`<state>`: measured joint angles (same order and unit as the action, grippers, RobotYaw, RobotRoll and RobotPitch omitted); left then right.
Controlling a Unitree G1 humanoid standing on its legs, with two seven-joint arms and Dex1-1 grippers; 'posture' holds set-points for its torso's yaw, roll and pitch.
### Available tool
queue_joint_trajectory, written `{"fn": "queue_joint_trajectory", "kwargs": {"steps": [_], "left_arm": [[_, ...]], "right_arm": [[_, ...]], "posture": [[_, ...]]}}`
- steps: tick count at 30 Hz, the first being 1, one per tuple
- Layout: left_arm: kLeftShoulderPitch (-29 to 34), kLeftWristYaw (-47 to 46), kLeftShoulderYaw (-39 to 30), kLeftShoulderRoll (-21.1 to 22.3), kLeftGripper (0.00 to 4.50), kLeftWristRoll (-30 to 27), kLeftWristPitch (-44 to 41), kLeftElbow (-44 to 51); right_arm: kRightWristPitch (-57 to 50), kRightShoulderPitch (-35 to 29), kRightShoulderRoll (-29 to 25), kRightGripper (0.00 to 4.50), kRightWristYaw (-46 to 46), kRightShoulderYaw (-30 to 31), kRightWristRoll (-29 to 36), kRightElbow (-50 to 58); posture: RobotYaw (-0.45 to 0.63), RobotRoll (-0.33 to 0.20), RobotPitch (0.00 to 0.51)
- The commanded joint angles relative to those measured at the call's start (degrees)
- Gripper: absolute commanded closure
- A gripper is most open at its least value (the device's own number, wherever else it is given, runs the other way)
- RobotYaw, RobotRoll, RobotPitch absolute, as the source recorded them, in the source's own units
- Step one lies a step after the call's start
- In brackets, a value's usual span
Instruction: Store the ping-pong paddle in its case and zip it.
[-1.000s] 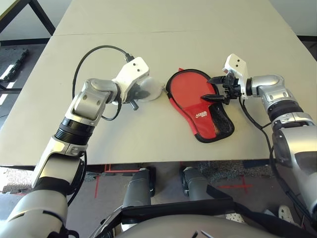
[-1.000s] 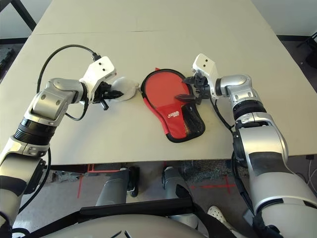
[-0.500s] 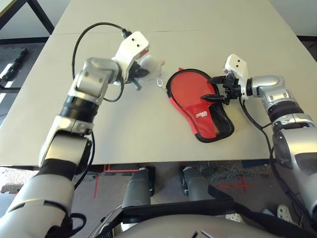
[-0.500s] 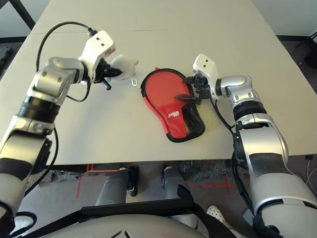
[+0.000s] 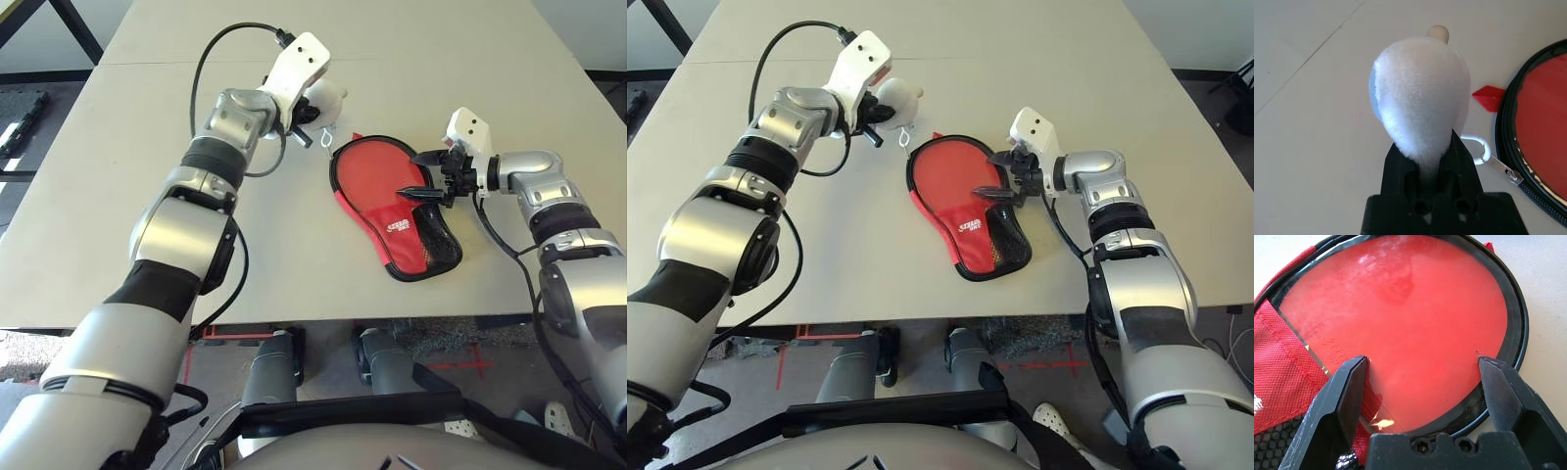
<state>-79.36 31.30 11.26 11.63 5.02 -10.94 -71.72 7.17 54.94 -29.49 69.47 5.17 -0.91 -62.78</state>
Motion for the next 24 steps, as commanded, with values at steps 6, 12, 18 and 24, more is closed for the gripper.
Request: {"fn": "queue_joint_trajectory", "kwargs": {"steps": [6, 12, 18, 24], "left_arm": [[-4.6, -7.8, -3.6, -4.0, 4.32, 1.8, 4.8, -4.0], [-6.0, -11.3, -5.9, -8.0, 4.32, 1.9, 6.1, -4.9], [-6.9, -11.9, -7.5, -12.0, 4.32, 2.2, 6.5, -5.2], [-6.5, -8.4, -6.6, -17.4, 4.32, 2.9, 6.2, -5.0]], "right_arm": [[-2.4, -4.8, -0.8, 0.0, -0.2, 2.2, -2.6, -1.5], [-2.9, -5.6, -0.9, 0.0, -0.3, 1.9, -2.5, -0.5], [-3.3, -6.6, -0.9, 0.0, -0.5, 1.7, -2.2, 0.5], [-3.7, -7.4, -1.1, 0.0, -0.9, 1.4, -2.0, 1.4]], "posture": [[-0.09, 0.0, 0.23], [-0.11, 0.0, 0.231], [-0.12, 0.0, 0.232], [-0.14, 0.0, 0.232]]}}
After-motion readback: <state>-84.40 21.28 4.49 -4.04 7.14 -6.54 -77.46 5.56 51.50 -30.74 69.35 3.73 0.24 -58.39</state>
